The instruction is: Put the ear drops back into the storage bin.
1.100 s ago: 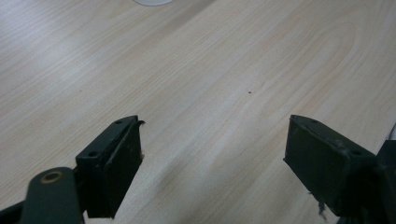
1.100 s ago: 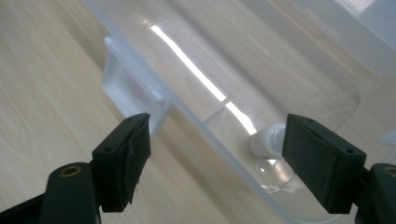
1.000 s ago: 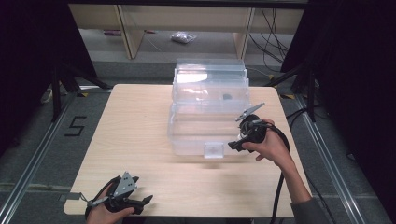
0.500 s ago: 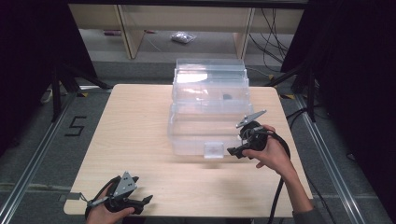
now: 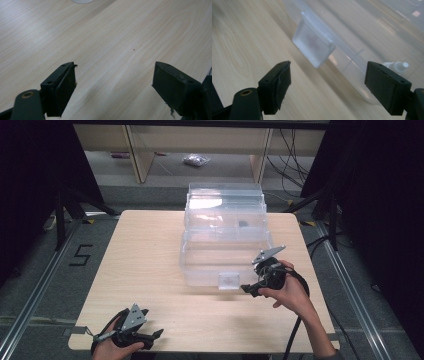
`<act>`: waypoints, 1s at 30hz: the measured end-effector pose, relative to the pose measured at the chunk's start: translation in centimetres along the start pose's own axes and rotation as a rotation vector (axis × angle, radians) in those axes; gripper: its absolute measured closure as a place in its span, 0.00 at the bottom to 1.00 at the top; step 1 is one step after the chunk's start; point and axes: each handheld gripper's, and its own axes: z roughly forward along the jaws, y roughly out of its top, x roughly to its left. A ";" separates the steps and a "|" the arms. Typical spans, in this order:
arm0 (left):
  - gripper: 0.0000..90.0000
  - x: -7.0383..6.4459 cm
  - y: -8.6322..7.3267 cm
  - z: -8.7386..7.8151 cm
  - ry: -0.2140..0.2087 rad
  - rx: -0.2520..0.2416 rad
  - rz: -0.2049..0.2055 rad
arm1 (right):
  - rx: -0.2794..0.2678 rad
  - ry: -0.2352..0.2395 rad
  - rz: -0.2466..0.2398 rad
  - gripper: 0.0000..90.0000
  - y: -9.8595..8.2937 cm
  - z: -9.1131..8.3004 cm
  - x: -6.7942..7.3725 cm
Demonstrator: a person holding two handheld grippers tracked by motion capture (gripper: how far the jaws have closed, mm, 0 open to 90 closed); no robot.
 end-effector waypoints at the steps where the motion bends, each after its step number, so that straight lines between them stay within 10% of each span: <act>1: 0.20 0.1 0.0 0.0 0.008 0.006 0.007 | 0.007 0.011 -0.005 0.25 -0.1 -0.1 0.0; 30: 0.20 0.0 0.0 -0.1 0.003 0.006 0.008 | -0.051 0.059 -0.093 0.24 -3.0 1.0 2.6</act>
